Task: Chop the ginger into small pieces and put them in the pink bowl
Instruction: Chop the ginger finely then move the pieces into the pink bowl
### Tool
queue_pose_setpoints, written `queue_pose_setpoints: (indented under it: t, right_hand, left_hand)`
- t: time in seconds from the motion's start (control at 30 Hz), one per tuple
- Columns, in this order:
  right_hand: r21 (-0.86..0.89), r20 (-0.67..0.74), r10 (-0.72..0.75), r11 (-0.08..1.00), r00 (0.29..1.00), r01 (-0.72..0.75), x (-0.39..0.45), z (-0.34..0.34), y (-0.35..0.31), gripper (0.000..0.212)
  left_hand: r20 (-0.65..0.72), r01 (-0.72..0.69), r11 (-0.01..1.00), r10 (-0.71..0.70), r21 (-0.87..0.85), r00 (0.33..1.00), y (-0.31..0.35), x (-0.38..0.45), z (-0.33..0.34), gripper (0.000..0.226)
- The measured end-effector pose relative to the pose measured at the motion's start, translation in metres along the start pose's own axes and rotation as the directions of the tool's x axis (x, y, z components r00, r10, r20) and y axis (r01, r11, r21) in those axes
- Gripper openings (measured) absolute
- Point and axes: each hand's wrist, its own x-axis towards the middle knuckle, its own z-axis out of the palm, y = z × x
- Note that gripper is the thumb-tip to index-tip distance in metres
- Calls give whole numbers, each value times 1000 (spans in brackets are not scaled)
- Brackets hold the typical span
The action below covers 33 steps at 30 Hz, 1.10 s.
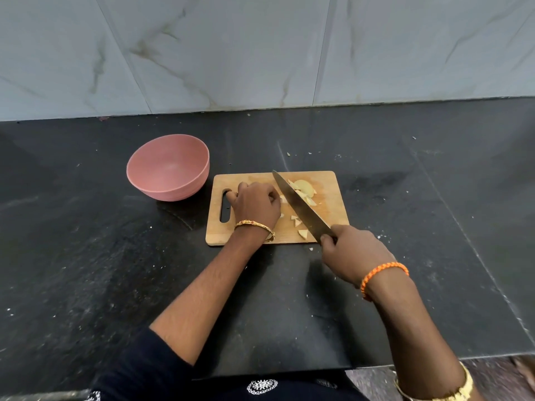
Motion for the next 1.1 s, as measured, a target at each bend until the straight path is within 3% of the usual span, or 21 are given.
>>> queue_pose_setpoints:
  t: [0.2,0.3,0.4,0.5,0.63,0.87,0.97,1.1]
  right_hand:
    - [216,-117,53,976,992,-27,-1,-8,22,30]
    - [284,-180,115,957,977,-61,4,-8,31,31]
    - [337,-203,178,936,963,-102,8,-9,40,31]
    - [369,-196,198,922,960,-115,10,-8,45,30]
    - [407,-184,201,907,962,-112,14,-3,53,32]
    - [470,-164,199,877,966,-101,21,1,58,29]
    - [485,-170,196,870,966,-91,23,2,59,29]
    - [488,-171,196,868,966,-90,25,4,62,30]
  left_hand:
    - [7,-53,992,52,115,999,7,3,-5,17]
    - [45,-184,983,183,11,982,14,16,-6,24]
    - [259,-384,923,368,13,893,24,33,0,34]
    - [412,-453,889,389,69,824,30,49,9,35]
    - [484,-481,875,442,-49,755,33,59,14,33]
    - [587,-624,781,508,-6,630,43,67,11,33]
    - [583,-633,774,525,-22,621,45,68,11,30]
    - [493,-638,770,554,3,671,42,65,14,26]
